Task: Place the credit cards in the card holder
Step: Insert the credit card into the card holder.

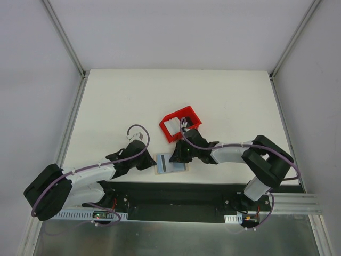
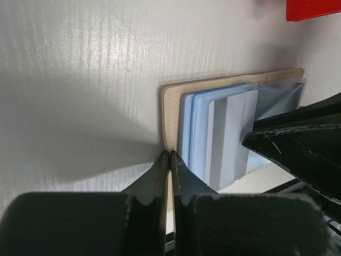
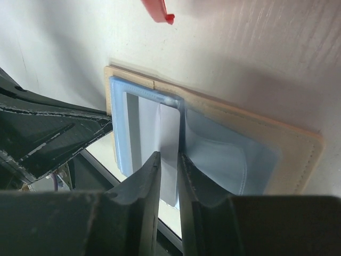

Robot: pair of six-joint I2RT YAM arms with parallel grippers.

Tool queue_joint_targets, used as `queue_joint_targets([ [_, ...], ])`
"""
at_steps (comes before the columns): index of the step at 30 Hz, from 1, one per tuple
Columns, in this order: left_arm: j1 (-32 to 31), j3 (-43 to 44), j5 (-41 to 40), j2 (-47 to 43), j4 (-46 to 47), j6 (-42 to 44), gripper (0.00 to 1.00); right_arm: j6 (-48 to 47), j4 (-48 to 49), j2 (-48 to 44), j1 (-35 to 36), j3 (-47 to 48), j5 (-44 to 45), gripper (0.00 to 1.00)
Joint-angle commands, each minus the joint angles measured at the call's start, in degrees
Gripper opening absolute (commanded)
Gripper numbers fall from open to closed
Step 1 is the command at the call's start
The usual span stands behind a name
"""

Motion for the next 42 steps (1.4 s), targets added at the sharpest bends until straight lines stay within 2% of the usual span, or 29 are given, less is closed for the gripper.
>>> queue_joint_targets([
  [1, -0.7, 1.3, -0.8, 1.0, -3.8, 1.8, 0.00, -1.4, -1.0, 0.7, 1.1, 2.4, -1.6, 0.20],
  [12, -0.6, 1.4, -0.9, -0.1, -3.8, 1.6, 0.00, -1.6, -2.1, 0.9, 1.7, 4.4, -3.0, 0.21],
  [17, -0.7, 0.9, -1.1, -0.7, -4.0, 1.2, 0.00, 0.6, -2.3, 1.3, 1.6, 5.8, -6.6, 0.11],
  [20, -0.7, 0.6, -1.3, -1.3, -4.0, 0.5, 0.00, 2.9, -2.5, 1.7, 1.8, 6.6, -8.2, 0.16],
  [31, -0.7, 0.2, -1.3, -3.0, -4.4, 0.2, 0.00, 1.8, -2.4, 4.2, 1.7, 7.5, -8.4, 0.19],
  [37, -0.7, 0.2, -1.2, -3.1, -4.4, 0.3, 0.00, 1.5, -0.1, 4.5, 1.8, 7.8, -9.8, 0.25],
  [40, -0.7, 0.2, -1.4, -3.3, -4.4, 0.4, 0.00, 0.1, -1.1, 3.0, 1.8, 7.1, -7.7, 0.26],
  [42, -0.6, 0.1, -1.7, -3.5, -4.5, 0.4, 0.00, -2.0, -5.8, 1.0, 1.6, 7.3, -4.4, 0.28],
])
